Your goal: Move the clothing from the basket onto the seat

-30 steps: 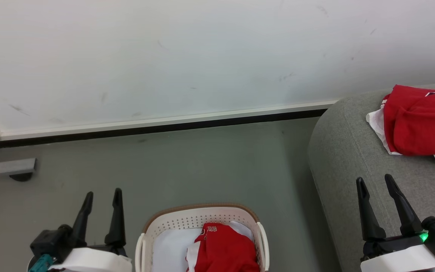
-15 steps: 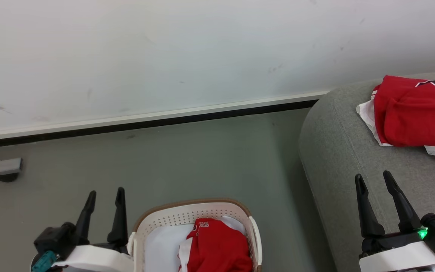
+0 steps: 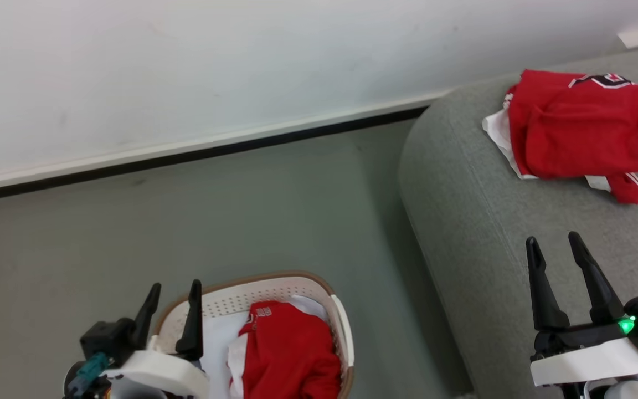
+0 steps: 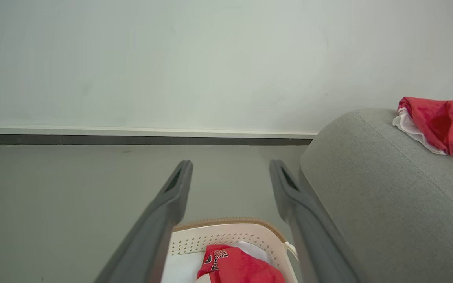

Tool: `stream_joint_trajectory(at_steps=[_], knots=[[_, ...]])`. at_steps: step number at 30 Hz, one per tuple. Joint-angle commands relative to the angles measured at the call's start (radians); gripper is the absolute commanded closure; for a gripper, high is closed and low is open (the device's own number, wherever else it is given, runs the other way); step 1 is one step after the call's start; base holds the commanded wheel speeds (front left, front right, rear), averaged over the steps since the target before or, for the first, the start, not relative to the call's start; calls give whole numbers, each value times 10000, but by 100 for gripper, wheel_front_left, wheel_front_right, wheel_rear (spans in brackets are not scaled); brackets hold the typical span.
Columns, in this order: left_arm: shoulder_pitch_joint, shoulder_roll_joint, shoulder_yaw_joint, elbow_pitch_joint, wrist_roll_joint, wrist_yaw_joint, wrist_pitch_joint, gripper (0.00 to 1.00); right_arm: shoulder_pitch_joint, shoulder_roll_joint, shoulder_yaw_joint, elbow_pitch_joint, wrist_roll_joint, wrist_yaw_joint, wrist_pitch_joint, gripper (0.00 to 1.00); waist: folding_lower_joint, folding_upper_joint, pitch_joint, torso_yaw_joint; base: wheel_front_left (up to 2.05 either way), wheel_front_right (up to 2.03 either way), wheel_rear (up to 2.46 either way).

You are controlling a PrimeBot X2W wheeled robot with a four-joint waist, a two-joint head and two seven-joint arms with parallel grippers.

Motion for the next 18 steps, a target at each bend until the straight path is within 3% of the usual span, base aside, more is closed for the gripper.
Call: stream_joint_trajectory(at_steps=[1,10,18], knots=[[-209,89,-22,167,108,-30,-8,0,-205,-38,-11,-50,9,-22,-31,0,-1,0,340,-353,0,0,0],[-1192,559,-525,3146,17,-76,87,0,-454,211,122,-160,-10,-22,-30,0,-1,0,1028,-1081,0,0,0],[-2256,1060,-1723,5467,-432,-59,848,0,-718,381,197,-319,2,-22,-30,0,-1,0,1692,-1543,0,0,0]])
